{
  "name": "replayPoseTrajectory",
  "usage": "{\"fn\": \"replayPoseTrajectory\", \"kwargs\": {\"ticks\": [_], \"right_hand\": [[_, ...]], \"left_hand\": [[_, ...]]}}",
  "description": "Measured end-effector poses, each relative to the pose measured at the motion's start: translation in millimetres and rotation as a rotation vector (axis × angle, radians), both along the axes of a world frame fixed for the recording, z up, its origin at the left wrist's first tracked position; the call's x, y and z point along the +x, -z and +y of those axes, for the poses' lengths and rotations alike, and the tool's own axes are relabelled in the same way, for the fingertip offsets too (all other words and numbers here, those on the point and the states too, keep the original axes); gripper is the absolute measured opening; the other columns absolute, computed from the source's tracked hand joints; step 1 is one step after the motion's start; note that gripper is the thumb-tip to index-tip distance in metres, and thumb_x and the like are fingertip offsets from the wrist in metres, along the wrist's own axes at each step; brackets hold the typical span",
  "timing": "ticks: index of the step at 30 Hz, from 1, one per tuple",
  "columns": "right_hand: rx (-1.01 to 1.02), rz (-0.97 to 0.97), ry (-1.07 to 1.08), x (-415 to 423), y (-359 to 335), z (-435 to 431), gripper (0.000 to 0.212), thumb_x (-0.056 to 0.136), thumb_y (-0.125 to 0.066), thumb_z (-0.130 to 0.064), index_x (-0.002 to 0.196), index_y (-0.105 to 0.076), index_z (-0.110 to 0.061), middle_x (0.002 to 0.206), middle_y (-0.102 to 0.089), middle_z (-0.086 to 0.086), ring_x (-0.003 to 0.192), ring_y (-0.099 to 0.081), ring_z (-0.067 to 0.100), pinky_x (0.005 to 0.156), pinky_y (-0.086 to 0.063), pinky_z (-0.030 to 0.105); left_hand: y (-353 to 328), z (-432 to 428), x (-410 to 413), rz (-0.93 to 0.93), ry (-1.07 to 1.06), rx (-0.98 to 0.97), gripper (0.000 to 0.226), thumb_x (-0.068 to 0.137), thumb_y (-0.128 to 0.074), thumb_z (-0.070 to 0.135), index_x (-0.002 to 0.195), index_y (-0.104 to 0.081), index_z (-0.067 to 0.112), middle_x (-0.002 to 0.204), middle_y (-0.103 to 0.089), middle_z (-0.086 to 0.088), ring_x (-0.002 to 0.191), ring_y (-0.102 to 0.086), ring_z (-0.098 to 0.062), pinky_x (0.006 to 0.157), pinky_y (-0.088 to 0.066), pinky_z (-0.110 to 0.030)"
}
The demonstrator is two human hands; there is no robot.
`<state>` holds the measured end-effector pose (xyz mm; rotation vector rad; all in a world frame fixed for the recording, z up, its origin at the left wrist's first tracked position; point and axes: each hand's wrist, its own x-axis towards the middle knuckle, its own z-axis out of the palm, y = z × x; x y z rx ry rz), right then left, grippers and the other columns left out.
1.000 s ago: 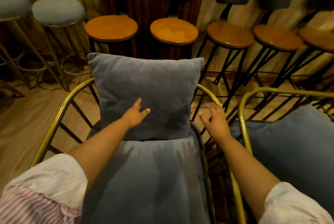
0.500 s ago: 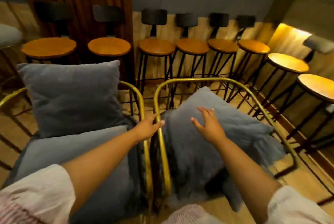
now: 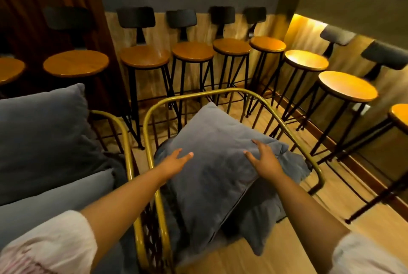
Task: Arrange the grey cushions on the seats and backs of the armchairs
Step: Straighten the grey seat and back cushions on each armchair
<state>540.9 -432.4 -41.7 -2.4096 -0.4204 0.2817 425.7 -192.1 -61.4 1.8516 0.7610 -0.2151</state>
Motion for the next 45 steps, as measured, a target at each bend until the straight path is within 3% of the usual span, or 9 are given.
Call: {"fn": "replayPoseTrajectory", "kwargs": {"ticks": [4, 11, 17, 19, 21, 25, 29, 38, 45], "right_hand": [[-0.043, -0.009, -0.031, 40.9, 3.4, 19.6, 0.060, 0.091, -0.056, -0.038, 0.142, -0.036, -0.012, 0.147, -0.041, 0.017, 0.136, -0.036, 0.032, 0.112, -0.028, 0.041], [-0.144, 0.009, -0.082, 121.5, 28.0, 81.0, 0.063, 0.091, -0.055, -0.037, 0.143, -0.036, -0.007, 0.149, -0.037, 0.018, 0.134, -0.038, 0.038, 0.110, -0.034, 0.046], [-0.485, 0.076, -0.158, 178.8, 75.7, 116.3, 0.079, 0.084, -0.040, -0.069, 0.147, -0.026, -0.024, 0.156, -0.027, 0.013, 0.140, -0.025, 0.041, 0.111, -0.018, 0.065], [-0.497, 0.094, -0.163, 192.9, 83.4, 117.7, 0.094, 0.072, -0.036, -0.083, 0.148, -0.020, -0.031, 0.159, -0.020, 0.012, 0.143, -0.019, 0.042, 0.112, -0.013, 0.066], [-0.459, 0.162, -0.147, 206.3, 95.4, 112.9, 0.111, 0.053, -0.034, -0.095, 0.147, -0.016, -0.038, 0.160, -0.018, 0.011, 0.143, -0.018, 0.043, 0.112, -0.015, 0.064], [-0.320, 0.329, -0.018, 224.8, 119.6, 91.1, 0.129, 0.033, -0.043, -0.100, 0.146, -0.013, -0.044, 0.160, -0.018, 0.004, 0.142, -0.023, 0.042, 0.113, -0.019, 0.062], [-0.099, 0.473, 0.114, 231.5, 127.7, 70.6, 0.117, 0.054, -0.069, -0.077, 0.150, -0.019, -0.031, 0.157, -0.028, 0.006, 0.138, -0.035, 0.036, 0.109, -0.033, 0.047], [0.148, 0.512, 0.247, 209.1, 100.1, 20.0, 0.109, 0.051, -0.072, -0.075, 0.143, -0.038, -0.027, 0.146, -0.046, 0.006, 0.126, -0.049, 0.033, 0.103, -0.043, 0.048], [0.355, 0.490, 0.241, 191.2, 57.5, -8.7, 0.106, 0.057, -0.069, -0.073, 0.146, -0.029, -0.032, 0.152, -0.037, 0.004, 0.133, -0.042, 0.034, 0.107, -0.038, 0.050]], "left_hand": [[14.4, 16.2, 26.4, 0.005, -0.069, -0.082, 0.091, 0.081, -0.050, 0.065, 0.150, -0.024, 0.012, 0.157, -0.027, -0.010, 0.142, -0.031, -0.030, 0.116, -0.028, -0.041], [64.6, 33.8, 51.7, 0.097, -0.339, -0.249, 0.066, 0.096, -0.044, 0.042, 0.150, -0.022, 0.010, 0.157, -0.028, -0.010, 0.141, -0.032, -0.033, 0.110, -0.031, -0.043], [115.8, 30.1, 63.6, 0.189, -0.395, -0.449, 0.112, 0.062, -0.056, 0.080, 0.151, -0.023, 0.019, 0.155, -0.033, -0.003, 0.138, -0.037, -0.030, 0.114, -0.029, -0.045], [133.1, 27.0, 67.1, 0.174, -0.450, -0.447, 0.100, 0.075, -0.054, 0.072, 0.151, -0.022, 0.015, 0.156, -0.030, -0.006, 0.142, -0.031, -0.028, 0.118, -0.025, -0.043], [150.2, 22.4, 66.8, 0.163, -0.548, -0.400, 0.082, 0.089, -0.045, 0.058, 0.152, -0.017, 0.013, 0.159, -0.023, -0.007, 0.145, -0.024, -0.028, 0.119, -0.021, -0.044], [175.9, 15.4, 62.2, 0.163, -0.740, -0.452, 0.100, 0.076, -0.052, 0.071, 0.153, -0.012, 0.021, 0.160, -0.019, -0.006, 0.145, -0.023, -0.031, 0.117, -0.023, -0.050], [197.9, 8.9, 57.3, 0.109, -0.856, -0.552, 0.127, 0.046, -0.061, 0.087, 0.151, -0.020, 0.028, 0.157, -0.028, -0.004, 0.140, -0.034, -0.033, 0.112, -0.032, -0.055], [155.9, -5.6, 60.6, -0.044, -0.935, -0.380, 0.096, 0.074, -0.069, 0.055, 0.150, -0.020, 0.020, 0.152, -0.037, -0.005, 0.135, -0.041, -0.030, 0.105, -0.038, -0.042], [67.2, -7.4, 74.9, -0.291, -0.844, -0.252, 0.104, 0.061, -0.081, 0.050, 0.146, -0.030, 0.023, 0.145, -0.045, -0.003, 0.127, -0.049, -0.028, 0.105, -0.043, -0.046]]}}
